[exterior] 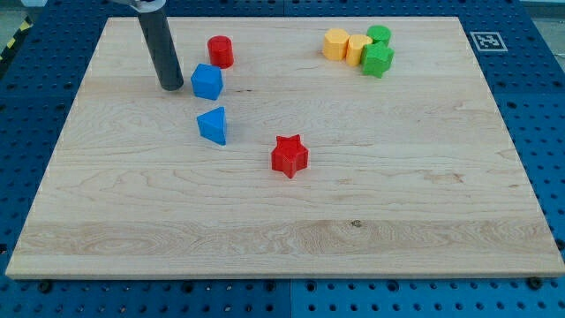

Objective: Nudge the blue cube right a bit

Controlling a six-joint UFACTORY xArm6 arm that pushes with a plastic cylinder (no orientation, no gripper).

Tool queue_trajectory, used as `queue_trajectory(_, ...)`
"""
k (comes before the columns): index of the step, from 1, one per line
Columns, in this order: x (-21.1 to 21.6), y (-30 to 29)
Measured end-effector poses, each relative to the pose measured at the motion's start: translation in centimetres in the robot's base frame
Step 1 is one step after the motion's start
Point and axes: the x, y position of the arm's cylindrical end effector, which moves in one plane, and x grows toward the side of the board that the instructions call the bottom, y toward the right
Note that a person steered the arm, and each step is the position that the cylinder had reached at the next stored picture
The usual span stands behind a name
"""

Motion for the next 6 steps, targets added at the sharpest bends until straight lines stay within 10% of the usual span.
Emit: queue_trajectory(6,-1.5,1.5)
